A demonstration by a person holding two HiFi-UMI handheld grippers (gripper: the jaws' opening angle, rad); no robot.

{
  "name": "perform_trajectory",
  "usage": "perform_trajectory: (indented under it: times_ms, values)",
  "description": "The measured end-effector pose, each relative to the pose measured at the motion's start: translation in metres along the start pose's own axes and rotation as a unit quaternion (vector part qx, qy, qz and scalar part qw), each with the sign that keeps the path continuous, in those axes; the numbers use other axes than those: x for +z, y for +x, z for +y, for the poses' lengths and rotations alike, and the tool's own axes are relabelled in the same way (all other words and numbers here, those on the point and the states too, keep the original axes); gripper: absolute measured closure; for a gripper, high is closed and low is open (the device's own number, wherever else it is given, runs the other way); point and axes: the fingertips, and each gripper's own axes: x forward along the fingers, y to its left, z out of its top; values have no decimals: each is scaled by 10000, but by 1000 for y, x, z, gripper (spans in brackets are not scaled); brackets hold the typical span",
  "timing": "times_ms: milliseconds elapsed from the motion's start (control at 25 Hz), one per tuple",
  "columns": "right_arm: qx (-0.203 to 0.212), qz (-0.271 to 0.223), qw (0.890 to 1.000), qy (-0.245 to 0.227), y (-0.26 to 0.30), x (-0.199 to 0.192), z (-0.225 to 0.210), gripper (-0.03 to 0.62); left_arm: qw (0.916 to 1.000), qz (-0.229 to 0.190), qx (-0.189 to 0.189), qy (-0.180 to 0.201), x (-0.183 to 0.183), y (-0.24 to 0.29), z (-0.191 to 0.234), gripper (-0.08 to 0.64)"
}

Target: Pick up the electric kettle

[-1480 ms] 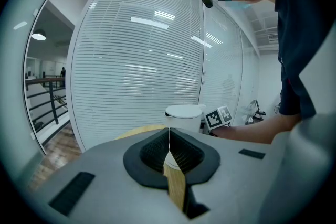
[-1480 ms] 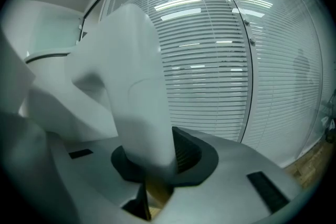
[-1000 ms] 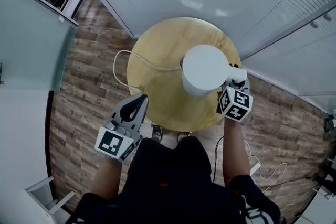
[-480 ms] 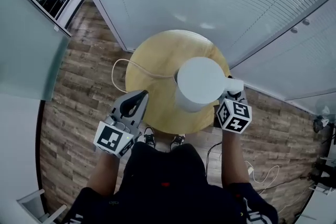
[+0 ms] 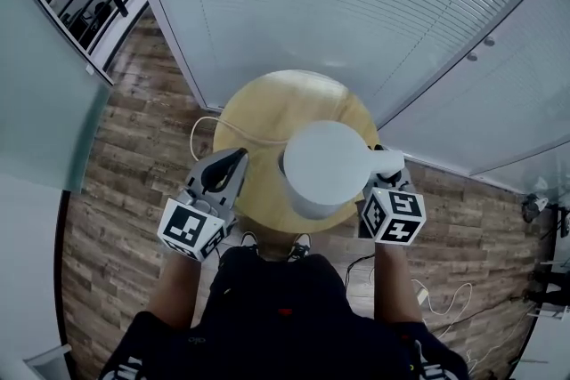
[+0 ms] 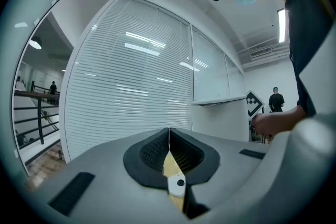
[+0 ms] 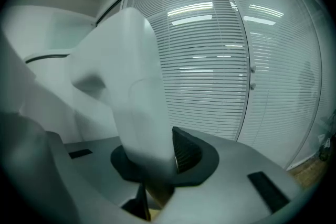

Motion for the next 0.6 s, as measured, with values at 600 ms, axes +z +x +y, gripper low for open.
perform_trajectory:
  times_ms: [600]
  values:
    - [77,-124,9998,131,-54,6,25,514,9991,-147,-304,260,16,-23,-13,537]
